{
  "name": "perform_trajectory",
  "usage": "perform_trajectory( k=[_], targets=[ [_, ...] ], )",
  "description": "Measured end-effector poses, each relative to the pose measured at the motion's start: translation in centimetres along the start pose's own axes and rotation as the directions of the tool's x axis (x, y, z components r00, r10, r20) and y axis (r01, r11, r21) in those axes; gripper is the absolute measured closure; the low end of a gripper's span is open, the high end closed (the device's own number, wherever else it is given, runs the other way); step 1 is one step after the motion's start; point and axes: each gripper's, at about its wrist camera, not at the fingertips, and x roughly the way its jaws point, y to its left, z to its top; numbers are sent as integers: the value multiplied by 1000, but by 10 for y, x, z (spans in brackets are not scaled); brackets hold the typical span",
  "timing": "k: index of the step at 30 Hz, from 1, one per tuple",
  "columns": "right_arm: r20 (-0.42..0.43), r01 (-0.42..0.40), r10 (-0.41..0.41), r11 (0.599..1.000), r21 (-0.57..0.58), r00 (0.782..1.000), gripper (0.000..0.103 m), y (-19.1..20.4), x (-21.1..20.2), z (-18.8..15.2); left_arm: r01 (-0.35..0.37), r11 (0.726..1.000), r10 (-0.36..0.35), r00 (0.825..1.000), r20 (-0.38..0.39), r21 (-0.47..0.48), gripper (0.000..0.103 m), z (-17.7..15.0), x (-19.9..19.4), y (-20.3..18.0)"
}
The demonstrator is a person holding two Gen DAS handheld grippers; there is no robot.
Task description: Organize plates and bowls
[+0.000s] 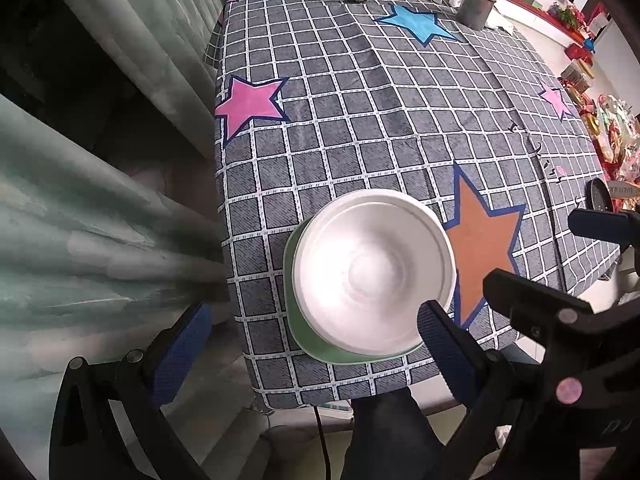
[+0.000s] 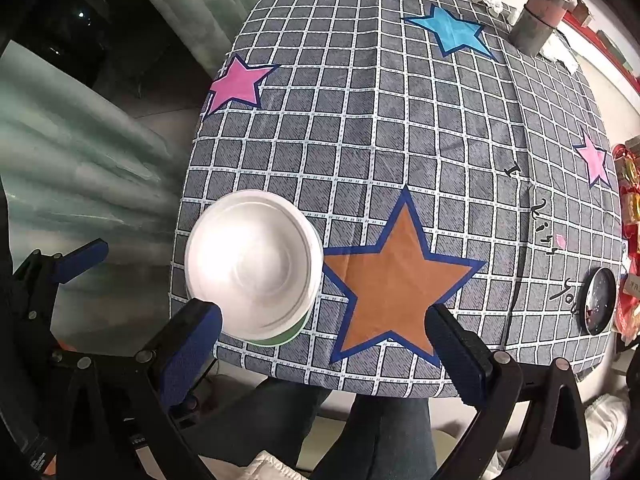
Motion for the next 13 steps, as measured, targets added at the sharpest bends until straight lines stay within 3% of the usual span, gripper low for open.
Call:
perform_trajectory(
  k=[8, 13],
  targets=[
    [6, -6, 6, 1000, 7, 1000, 1, -6, -1, 0, 5, 1000, -5, 1000, -5, -7, 0, 2, 1, -3],
    [9, -11, 10, 1000, 13, 1000, 1, -14, -5, 2, 50, 997, -47, 998, 50, -59, 0, 5, -6, -2]
  ],
)
